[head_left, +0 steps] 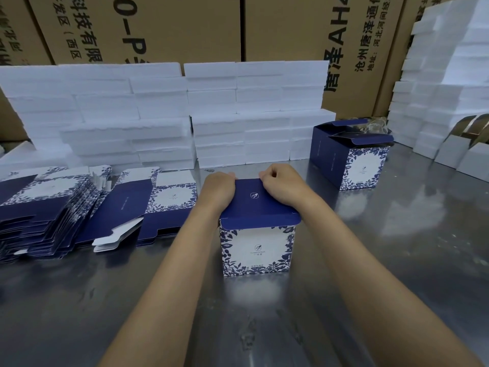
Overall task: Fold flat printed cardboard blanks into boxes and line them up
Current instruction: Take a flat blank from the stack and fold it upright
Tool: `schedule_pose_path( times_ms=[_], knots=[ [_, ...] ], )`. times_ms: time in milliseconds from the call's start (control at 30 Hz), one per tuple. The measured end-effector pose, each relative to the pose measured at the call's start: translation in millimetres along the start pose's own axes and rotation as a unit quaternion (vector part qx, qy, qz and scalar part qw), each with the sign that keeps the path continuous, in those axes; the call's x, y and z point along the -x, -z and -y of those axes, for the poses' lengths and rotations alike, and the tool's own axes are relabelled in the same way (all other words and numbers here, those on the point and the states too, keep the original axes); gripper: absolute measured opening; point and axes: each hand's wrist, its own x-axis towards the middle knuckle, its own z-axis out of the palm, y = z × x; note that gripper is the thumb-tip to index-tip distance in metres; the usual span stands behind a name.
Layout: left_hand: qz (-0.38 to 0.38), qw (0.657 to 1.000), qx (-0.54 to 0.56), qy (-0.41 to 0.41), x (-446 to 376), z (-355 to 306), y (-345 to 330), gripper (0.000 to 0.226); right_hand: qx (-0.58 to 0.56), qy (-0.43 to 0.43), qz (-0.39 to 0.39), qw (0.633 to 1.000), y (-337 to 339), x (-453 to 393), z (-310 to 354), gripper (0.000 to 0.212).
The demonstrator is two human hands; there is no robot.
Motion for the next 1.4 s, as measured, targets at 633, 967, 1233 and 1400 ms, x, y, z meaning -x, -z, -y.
schedule_pose_path(
  times_ms=[633,967,1233,1400],
  knots=[
    [0.050,0.961,0.100,-0.252,79.7,41.0,13.1,0.035,0.168,0.221,-0.111,0.954,9.8,39.2,16.2,0.005],
    [0.098,0.955,0.169,-0.221,74.3,50.1,10.5,0.029,-0.111,0.206,-0.043,0.971,2.6,95.3,-18.2,0.011],
    [0.108,0.944,0.213,-0.229,69.6,54.8,11.3,0.015,-0.187,0.181,-0.057,0.964,-5.3,98.6,-22.6,0.015],
    [0.157,0.920,0.293,-0.208,65.9,62.8,15.4,0.012,-0.206,0.127,-0.027,0.970,-0.5,102.9,-31.1,0.023]
  ],
)
